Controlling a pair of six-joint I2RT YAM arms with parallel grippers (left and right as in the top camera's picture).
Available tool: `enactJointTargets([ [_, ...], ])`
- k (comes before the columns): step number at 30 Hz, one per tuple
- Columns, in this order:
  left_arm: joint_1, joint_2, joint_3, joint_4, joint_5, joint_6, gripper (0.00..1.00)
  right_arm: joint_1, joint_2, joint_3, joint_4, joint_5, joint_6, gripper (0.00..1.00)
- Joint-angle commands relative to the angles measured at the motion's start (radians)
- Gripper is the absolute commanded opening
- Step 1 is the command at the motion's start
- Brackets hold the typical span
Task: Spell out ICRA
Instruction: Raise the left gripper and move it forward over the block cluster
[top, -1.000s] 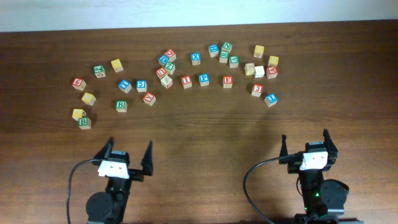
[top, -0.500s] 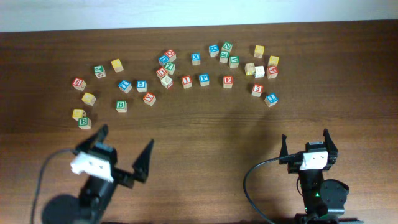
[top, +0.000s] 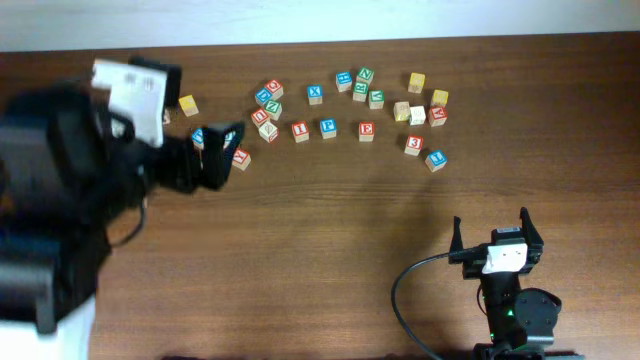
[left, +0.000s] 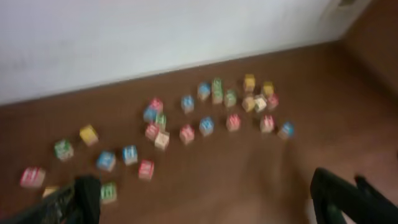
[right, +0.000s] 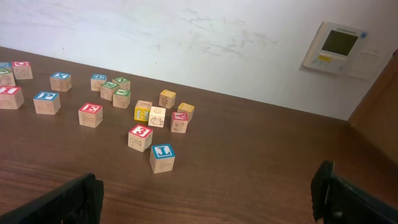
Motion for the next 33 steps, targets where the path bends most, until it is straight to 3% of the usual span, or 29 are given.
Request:
enactJointTargets([
  [1,0.002,0.192,0.278,-0.145,0.014,0.065,0.99,0.0,-0.006,-0.005,-0.004,-0.009,0.004,0.98],
  [4,0.002,0.287,0.379,-0.19,0.015,0.064,0.99,0.0,-0.006,-0.005,-0.004,-0.009,0.004,0.99],
  [10,0.002,0.358,0.383,-0.15,-0.028,0.064,1.0,0.0,-0.006,-0.005,-0.004,-0.009,0.004,0.98],
  [11,0.002,0.371,0.383,-0.141,-0.063,0.065,0.92,0.0,-0.006,-0.005,-0.004,-0.009,0.004,0.98],
  [12,0.003,0.384,0.383,-0.133,-0.099,0.064,0.3,0.0,-0.006,-0.005,-0.004,-0.009,0.004,0.98],
  [13,0.003,0.391,0.383,-0.13,-0.119,0.064,0.0,0.0,-0.006,-0.005,-0.004,-0.009,0.004,0.98],
  [16,0.005,0.419,0.383,-0.13,-0.22,0.023,0.0,0.0,-0.006,-0.005,-0.004,-0.009,0.004,0.98],
  [21,0.029,0.475,0.381,-0.142,-0.435,-0.208,0.0,0.0,-0.006,-0.005,-0.004,-0.008,0.004,0.99],
  [26,0.077,0.541,0.374,-0.183,-0.438,-0.289,0.0,0.0,-0.006,-0.005,-0.004,-0.009,0.004,0.98],
  [33,0.084,0.639,0.367,-0.217,-0.402,-0.294,0.0,0.0,-0.006,-0.005,-0.004,-0.009,0.004,0.98],
])
